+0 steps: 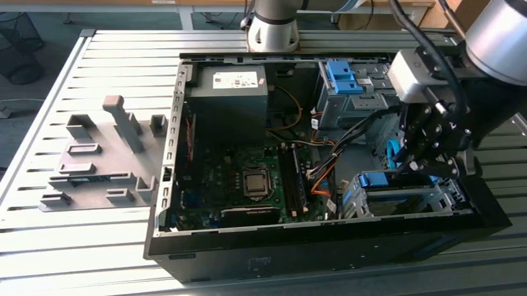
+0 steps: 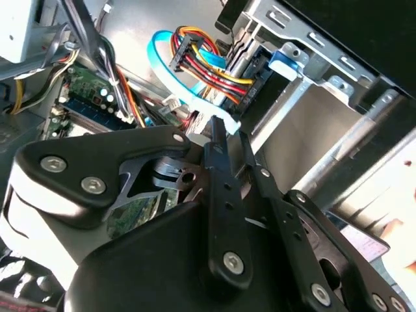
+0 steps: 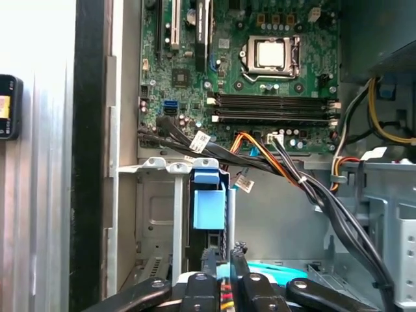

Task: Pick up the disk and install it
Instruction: 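Insert the second disk wire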

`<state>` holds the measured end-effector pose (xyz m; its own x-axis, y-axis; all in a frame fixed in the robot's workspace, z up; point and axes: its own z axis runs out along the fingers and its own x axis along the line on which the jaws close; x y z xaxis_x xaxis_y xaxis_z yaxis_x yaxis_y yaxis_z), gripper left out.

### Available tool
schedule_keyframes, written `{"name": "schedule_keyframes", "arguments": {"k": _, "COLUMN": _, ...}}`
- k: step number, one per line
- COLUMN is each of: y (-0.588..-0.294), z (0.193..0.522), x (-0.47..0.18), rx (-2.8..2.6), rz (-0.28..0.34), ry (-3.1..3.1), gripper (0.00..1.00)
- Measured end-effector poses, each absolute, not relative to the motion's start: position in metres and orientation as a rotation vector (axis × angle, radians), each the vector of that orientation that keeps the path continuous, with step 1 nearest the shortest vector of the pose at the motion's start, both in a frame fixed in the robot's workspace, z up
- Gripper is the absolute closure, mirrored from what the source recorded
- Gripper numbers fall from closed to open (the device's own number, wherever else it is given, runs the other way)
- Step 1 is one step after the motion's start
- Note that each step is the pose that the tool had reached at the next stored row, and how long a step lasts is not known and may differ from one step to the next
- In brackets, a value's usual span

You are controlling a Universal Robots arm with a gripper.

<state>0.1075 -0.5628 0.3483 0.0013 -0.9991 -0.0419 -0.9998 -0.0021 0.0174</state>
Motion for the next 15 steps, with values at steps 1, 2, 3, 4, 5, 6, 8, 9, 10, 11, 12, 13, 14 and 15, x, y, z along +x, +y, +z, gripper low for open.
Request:
{"name": "schedule_keyframes", "arguments": {"k": 1, "y": -0.5628, "z": 0.3513, "x": 0.1075, "rx": -2.211, "rz": 0.067, "ry": 2.207, "gripper": 0.76}}
{"name": "schedule_keyframes", "arguments": {"k": 2, "y": -0.5628, "z": 0.3524, "x": 0.1075, "rx": -2.212, "rz": 0.069, "ry": 2.208, "gripper": 0.78}}
{"name": "schedule_keyframes", "arguments": {"k": 3, "y": -0.5628, "z": 0.3525, "x": 0.1075, "rx": -2.211, "rz": 0.071, "ry": 2.207, "gripper": 0.78}}
{"name": "schedule_keyframes", "arguments": {"k": 4, "y": -0.5628, "z": 0.3525, "x": 0.1075, "rx": -2.211, "rz": 0.072, "ry": 2.207, "gripper": 0.84}}
{"name": "schedule_keyframes", "arguments": {"k": 5, "y": -0.5627, "z": 0.3525, "x": 0.1075, "rx": -2.21, "rz": 0.072, "ry": 2.207, "gripper": 0.89}}
{"name": "schedule_keyframes", "arguments": {"k": 6, "y": -0.5627, "z": 0.3525, "x": 0.1075, "rx": -2.21, "rz": 0.072, "ry": 2.207, "gripper": 0.89}}
{"name": "schedule_keyframes", "arguments": {"k": 8, "y": -0.5628, "z": 0.3526, "x": 0.1075, "rx": -2.21, "rz": 0.073, "ry": 2.207, "gripper": 0.89}}
{"name": "schedule_keyframes", "arguments": {"k": 9, "y": -0.5627, "z": 0.3526, "x": 0.1075, "rx": -2.21, "rz": 0.073, "ry": 2.207, "gripper": 0.89}}
{"name": "schedule_keyframes", "arguments": {"k": 10, "y": -0.5627, "z": 0.3526, "x": 0.1075, "rx": -2.21, "rz": 0.073, "ry": 2.206, "gripper": 0.89}}
{"name": "schedule_keyframes", "arguments": {"k": 11, "y": -0.5627, "z": 0.3526, "x": 0.1075, "rx": -2.21, "rz": 0.073, "ry": 2.206, "gripper": 0.89}}
{"name": "schedule_keyframes", "arguments": {"k": 12, "y": -0.5628, "z": 0.3526, "x": 0.1075, "rx": -2.21, "rz": 0.074, "ry": 2.206, "gripper": 0.89}}
{"name": "schedule_keyframes", "arguments": {"k": 13, "y": -0.5628, "z": 0.3526, "x": 0.1075, "rx": -2.21, "rz": 0.074, "ry": 2.206, "gripper": 0.89}}
{"name": "schedule_keyframes", "arguments": {"k": 14, "y": -0.5628, "z": 0.3526, "x": 0.1075, "rx": -2.21, "rz": 0.074, "ry": 2.206, "gripper": 0.89}}
{"name": "schedule_keyframes", "arguments": {"k": 15, "y": -0.5628, "z": 0.3526, "x": 0.1075, "rx": -2.209, "rz": 0.074, "ry": 2.206, "gripper": 0.89}}
